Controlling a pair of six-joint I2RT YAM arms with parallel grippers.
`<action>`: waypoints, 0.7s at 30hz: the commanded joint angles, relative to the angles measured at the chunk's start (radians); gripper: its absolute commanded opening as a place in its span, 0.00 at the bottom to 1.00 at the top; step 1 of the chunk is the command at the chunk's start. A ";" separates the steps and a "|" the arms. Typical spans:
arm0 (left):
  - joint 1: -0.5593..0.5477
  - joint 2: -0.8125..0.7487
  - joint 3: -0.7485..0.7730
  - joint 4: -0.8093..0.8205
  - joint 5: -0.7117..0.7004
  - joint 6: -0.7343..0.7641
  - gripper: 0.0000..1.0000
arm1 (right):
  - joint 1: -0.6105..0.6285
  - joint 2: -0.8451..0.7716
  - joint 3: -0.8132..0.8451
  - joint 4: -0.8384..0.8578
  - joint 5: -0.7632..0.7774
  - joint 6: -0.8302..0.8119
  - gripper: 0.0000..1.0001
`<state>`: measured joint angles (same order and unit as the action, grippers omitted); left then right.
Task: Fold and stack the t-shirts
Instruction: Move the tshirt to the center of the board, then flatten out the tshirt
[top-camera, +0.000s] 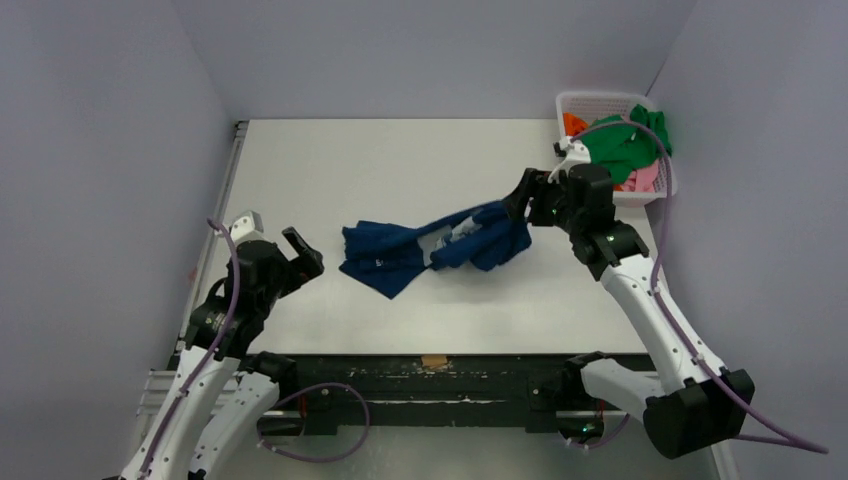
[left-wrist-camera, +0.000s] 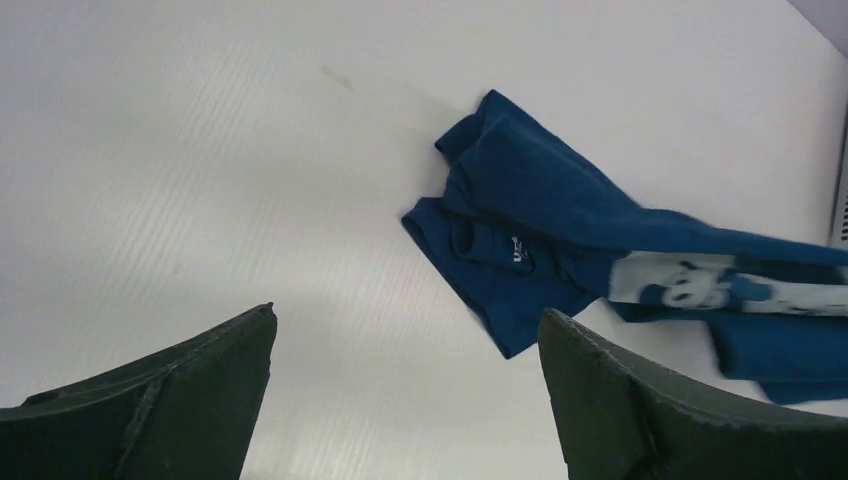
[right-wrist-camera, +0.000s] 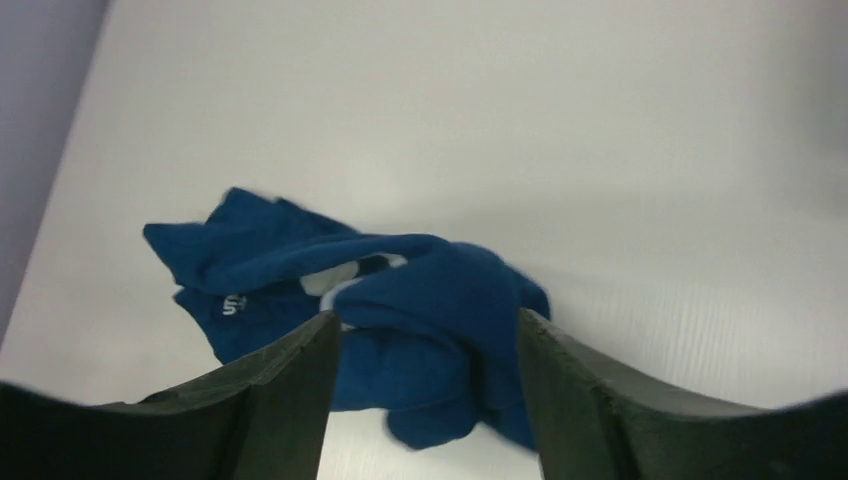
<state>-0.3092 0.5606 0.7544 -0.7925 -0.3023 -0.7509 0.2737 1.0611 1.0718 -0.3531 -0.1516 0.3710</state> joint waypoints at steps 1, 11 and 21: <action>-0.004 0.061 -0.031 0.023 0.101 -0.052 1.00 | -0.004 0.021 -0.093 -0.045 0.258 0.054 0.79; -0.014 0.400 -0.028 0.292 0.220 0.012 0.97 | -0.002 -0.106 -0.319 -0.042 0.351 0.179 0.90; -0.014 0.894 0.193 0.423 0.224 0.116 0.88 | -0.004 -0.051 -0.533 0.232 0.229 0.231 0.86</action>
<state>-0.3172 1.3449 0.8516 -0.4690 -0.0959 -0.6880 0.2737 0.9737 0.5682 -0.3065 0.1429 0.5632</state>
